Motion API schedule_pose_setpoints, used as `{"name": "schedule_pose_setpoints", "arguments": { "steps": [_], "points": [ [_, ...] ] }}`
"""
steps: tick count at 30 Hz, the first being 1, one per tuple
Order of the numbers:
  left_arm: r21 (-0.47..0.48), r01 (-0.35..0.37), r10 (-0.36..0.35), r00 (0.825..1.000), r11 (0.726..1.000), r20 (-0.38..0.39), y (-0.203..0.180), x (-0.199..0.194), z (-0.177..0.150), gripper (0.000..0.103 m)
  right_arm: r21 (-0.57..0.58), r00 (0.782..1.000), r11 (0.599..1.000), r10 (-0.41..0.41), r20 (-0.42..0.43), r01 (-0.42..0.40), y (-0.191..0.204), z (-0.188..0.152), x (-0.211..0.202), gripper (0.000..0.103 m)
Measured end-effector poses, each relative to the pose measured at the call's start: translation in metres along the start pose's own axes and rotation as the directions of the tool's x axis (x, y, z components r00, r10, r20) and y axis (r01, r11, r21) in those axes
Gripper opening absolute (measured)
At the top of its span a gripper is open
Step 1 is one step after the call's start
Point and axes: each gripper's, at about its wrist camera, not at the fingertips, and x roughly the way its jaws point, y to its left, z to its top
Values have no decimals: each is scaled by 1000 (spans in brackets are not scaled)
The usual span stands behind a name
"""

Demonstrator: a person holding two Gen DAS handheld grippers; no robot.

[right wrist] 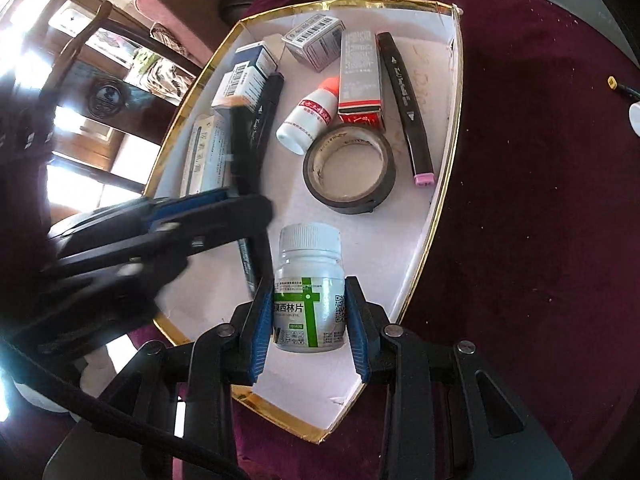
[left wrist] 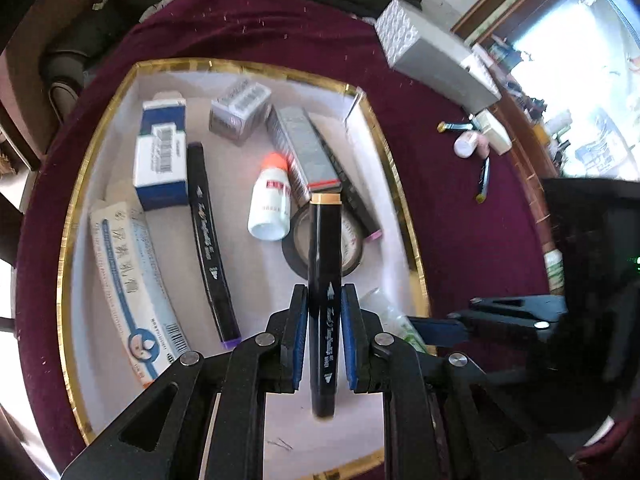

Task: Organize objects
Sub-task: 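Carry the marker and bottle into the tray and open both grippers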

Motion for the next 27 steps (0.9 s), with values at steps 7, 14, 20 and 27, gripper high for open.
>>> {"name": "schedule_pose_setpoints", "arguments": {
  "steps": [7, 14, 20, 27],
  "points": [
    [-15, 5, -6, 999, 1000, -37, 8, 8, -11, 12, 13, 1000, 1000, -18, -14, 18, -5, -4, 3, 32],
    [-53, -32, 30, 998, 998, -50, 13, 3, -23, 12, -14, 998, 998, -56, -23, 56, 1, -9, 7, 32],
    [-84, -26, 24, 999, 996, -25, 17, -8, -29, 15, -23, 995, 995, -94, -22, 94, 3, -8, 8, 32],
    [-111, -11, 16, 999, 994, 38, 15, -26, -28, 46, -8, 995, 995, -97, -25, 97, 2, -7, 5, 34]
  ]
}}
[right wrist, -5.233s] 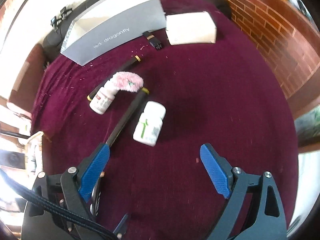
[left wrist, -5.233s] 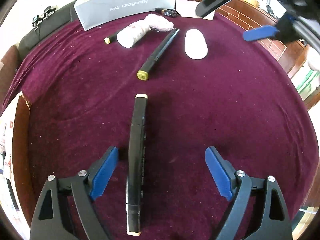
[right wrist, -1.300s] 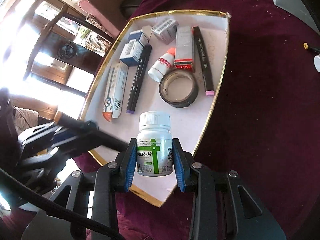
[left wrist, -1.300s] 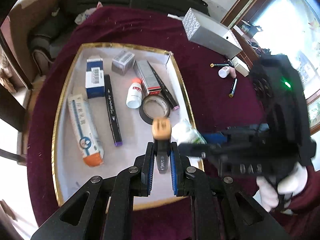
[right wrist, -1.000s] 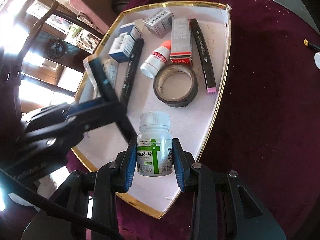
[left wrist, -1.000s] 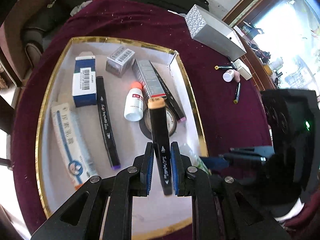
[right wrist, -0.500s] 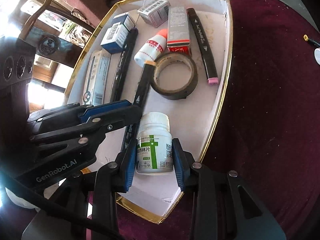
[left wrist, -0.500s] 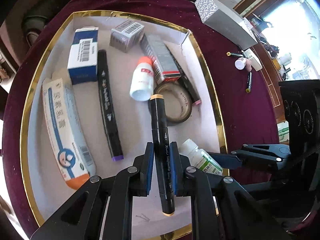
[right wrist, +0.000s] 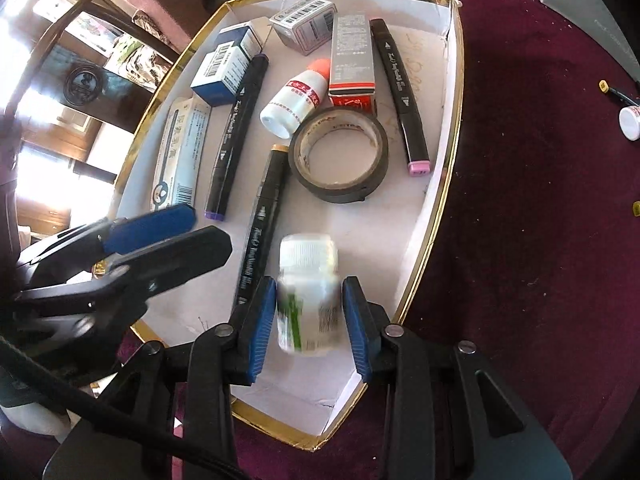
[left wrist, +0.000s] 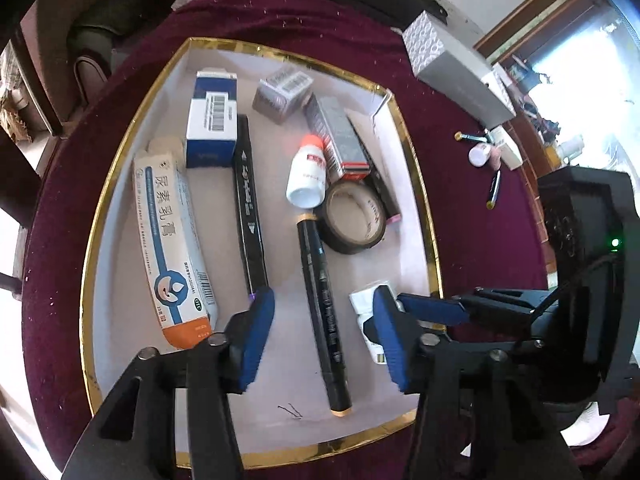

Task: Organize objects
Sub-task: 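Carry the marker and bottle into the tray and open both grippers, then swing both grippers back toward the last marker and pink-wrapped bottle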

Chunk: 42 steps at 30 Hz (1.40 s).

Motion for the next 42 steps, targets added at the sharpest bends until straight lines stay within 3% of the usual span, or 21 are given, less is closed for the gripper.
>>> {"name": "schedule_pose_setpoints", "arguments": {
  "steps": [3, 9, 12, 19, 26, 33, 42],
  "points": [
    [-26, 5, -5, 1000, 1000, 13, 1, -7, 0, 46, -6, 1000, 1000, 1, 21, -1, -1, -1, -10, 39],
    [-45, -28, 30, 998, 999, 55, -12, -20, 5, 47, -13, 995, 1000, 3, 96, -2, -7, -4, -37, 40],
    [-27, -38, 40, 996, 999, 77, -29, -24, 7, 47, -10, 989, 999, -28, 146, 30, -16, -8, -54, 51],
    [65, -27, 21, 996, 998, 84, -88, -15, 9, 47, 34, 968, 992, -127, 216, 122, -46, -14, -78, 52],
    [98, -21, 17, 999, 995, 47, -146, 25, 7, 47, 102, 953, 976, -208, 220, 190, -105, -34, -99, 52],
    [106, -25, 26, 1000, 994, -9, -203, 90, 1, 47, 235, 916, 929, -337, 218, 286, -184, -63, -122, 53],
    [155, -139, 143, 990, 978, -17, -232, 154, 11, 47, 340, 899, 883, -398, 181, 323, -257, -91, -131, 56]
  ]
}}
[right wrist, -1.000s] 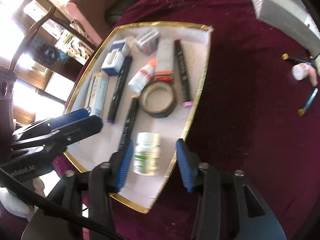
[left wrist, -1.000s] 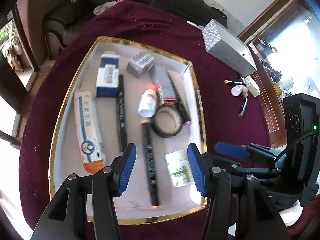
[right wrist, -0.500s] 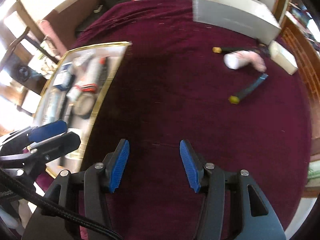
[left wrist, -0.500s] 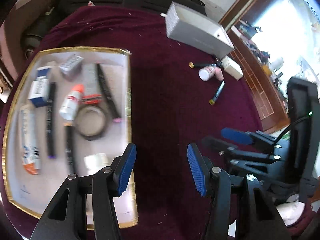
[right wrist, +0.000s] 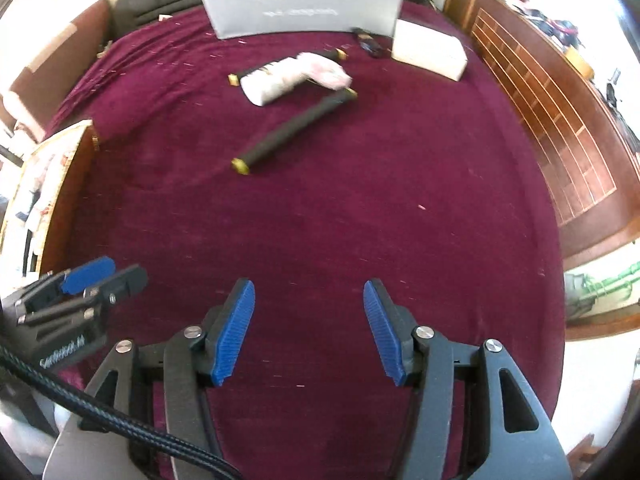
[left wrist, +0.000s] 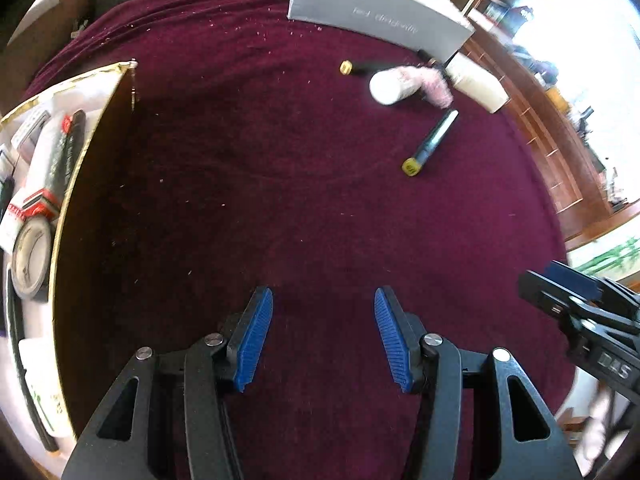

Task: Organize objects
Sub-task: 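Swing both grippers back toward the last marker and pink-wrapped bottle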

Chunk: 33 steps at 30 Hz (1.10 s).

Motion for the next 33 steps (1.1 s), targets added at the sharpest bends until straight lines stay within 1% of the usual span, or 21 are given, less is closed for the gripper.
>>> {"name": "schedule_pose_setpoints", "arguments": {
  "steps": [1, 2, 3, 4, 8, 10, 12, 14, 17, 20, 22, 24, 28, 30, 33],
  "points": [
    [9, -9, 9, 1000, 1000, 24, -3, 0, 1, 52, 4, 1000, 1000, -4, -8, 4, -5, -1, 4, 56],
    [18, -15, 14, 999, 1000, 30, -6, 1, 2, 57, 4, 1000, 1000, -10, -15, 10, -10, -3, 5, 56],
    [26, -26, 26, 999, 999, 30, -10, 3, 3, 58, 4, 1000, 1000, -17, -22, 18, -13, -4, 8, 56],
    [32, -35, 34, 999, 999, 33, -13, 5, 4, 61, 5, 999, 1000, -23, -28, 23, -15, -6, 10, 56],
    [48, -48, 46, 998, 998, 36, -19, 9, 4, 77, 5, 997, 999, -45, -61, 45, -25, -9, 20, 56],
    [62, -54, 52, 998, 997, 37, -21, 11, 4, 84, 7, 996, 999, -47, -77, 48, -29, -11, 24, 56],
    [77, -71, 68, 997, 994, 39, -26, 15, 3, 88, 9, 995, 999, -45, -91, 46, -32, -13, 28, 56],
    [92, -84, 80, 996, 992, 41, -30, 17, 2, 95, 10, 994, 999, -47, -101, 48, -34, -13, 32, 56],
    [111, -107, 102, 994, 988, 48, -35, 21, 0, 101, 13, 993, 999, -45, -112, 46, -38, -15, 36, 56],
    [138, -154, 147, 987, 978, 61, -45, 27, -2, 101, 18, 991, 999, -43, -123, 45, -40, -16, 39, 56],
    [170, -200, 190, 979, 965, 74, -51, 32, -4, 101, 30, 992, 999, -41, -122, 45, -43, -17, 40, 62],
    [153, -198, 186, 978, 968, 89, -49, 31, -5, 101, 37, 992, 998, -40, -121, 44, -45, -18, 40, 67],
    [152, -205, 191, 976, 967, 104, -49, 31, -7, 102, 56, 992, 997, -47, -118, 54, -47, -19, 40, 74],
    [149, -210, 194, 974, 966, 115, -49, 31, -8, 102, 81, 991, 995, -52, -120, 62, -49, -20, 41, 81],
    [147, -217, 202, 973, 965, 110, -51, 32, -5, 102, 90, 992, 994, -48, -114, 58, -51, -22, 40, 82]
  ]
}}
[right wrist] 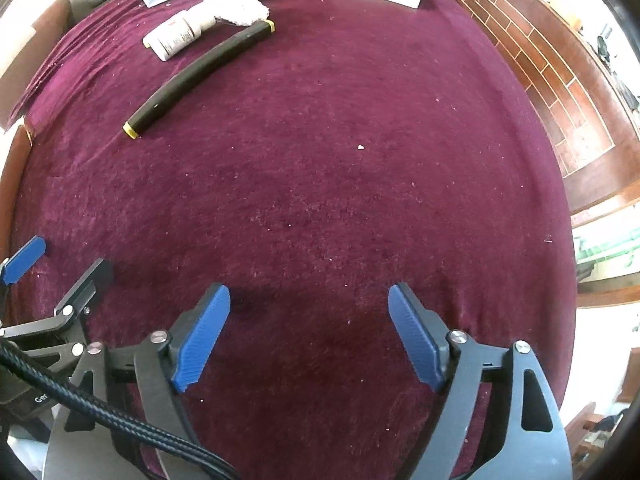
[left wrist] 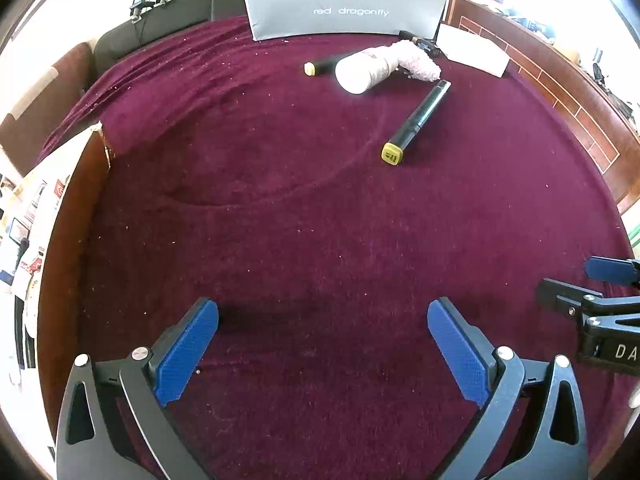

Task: Organize objects
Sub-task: 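Swing both grippers back toward the last marker and pink-wrapped bottle, then grasp the white red-label pill bottle with the left gripper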

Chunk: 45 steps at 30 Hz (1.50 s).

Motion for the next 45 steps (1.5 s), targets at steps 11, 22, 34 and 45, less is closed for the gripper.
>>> {"name": "schedule_pose_setpoints", "arguments": {
  "steps": [11, 22, 34, 45],
  "points": [
    [6, 103, -102, 994, 995, -24, 21, -14, 61, 101, -9, 999, 1000, 18, -28, -18, 8, -7, 3, 103],
    [148, 117, -121, 992, 982, 23, -13, 34, 163, 72, 5, 999, 1000, 4, 42, -4, 13, -25, -5, 103],
    [162, 135, -129, 990, 978, -48, -38, 80, 182, 67, 2, 998, 1000, 5, 55, -5, 18, -11, 1, 103],
    [108, 127, -123, 992, 986, -43, -26, 69, 177, 32, 3, 998, 1000, 3, 59, -3, 18, -10, 1, 103]
  ]
}}
